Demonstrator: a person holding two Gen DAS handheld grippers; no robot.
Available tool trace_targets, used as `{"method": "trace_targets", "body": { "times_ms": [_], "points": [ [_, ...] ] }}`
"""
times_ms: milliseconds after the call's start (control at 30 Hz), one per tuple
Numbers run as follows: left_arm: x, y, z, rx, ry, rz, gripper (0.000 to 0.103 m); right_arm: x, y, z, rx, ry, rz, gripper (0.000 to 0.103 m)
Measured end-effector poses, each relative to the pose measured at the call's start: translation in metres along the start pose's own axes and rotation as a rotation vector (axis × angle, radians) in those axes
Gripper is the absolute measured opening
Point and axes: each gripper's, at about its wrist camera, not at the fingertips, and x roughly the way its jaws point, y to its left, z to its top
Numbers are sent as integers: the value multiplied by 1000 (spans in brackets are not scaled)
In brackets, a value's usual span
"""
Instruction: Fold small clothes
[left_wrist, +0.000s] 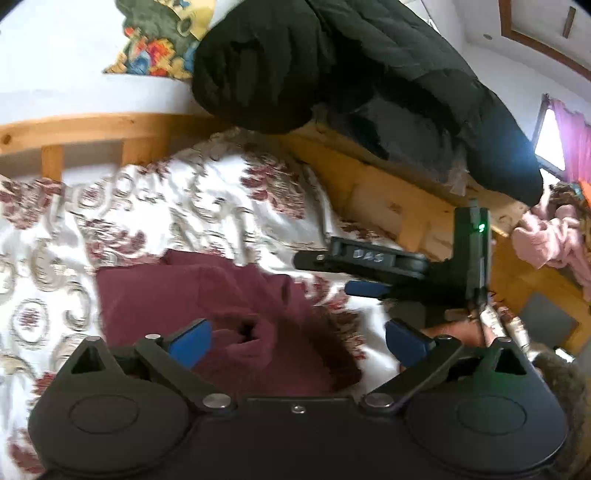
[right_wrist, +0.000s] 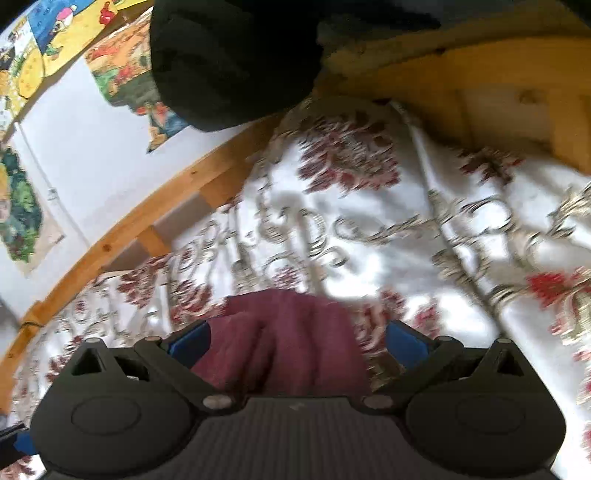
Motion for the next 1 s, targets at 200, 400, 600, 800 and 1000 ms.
{"method": "trace_targets", "body": {
  "times_ms": [200,400,600,800,1000],
  "points": [
    [7,20,-27,20,47,136,102,14,11,-9,38,79,143,103],
    [19,34,-43,4,85,148,102,36,15,-20,84,167,189,101],
    [23,34,-48,50,76,177,92,54,13,-26,122,197,170,81],
    [24,31,-50,95,42,152,45,68,21,-30,50,198,125,25],
    [25,20,-49,121,9,127,33,54,40,-20,-90,97,135,12]
  ]
}}
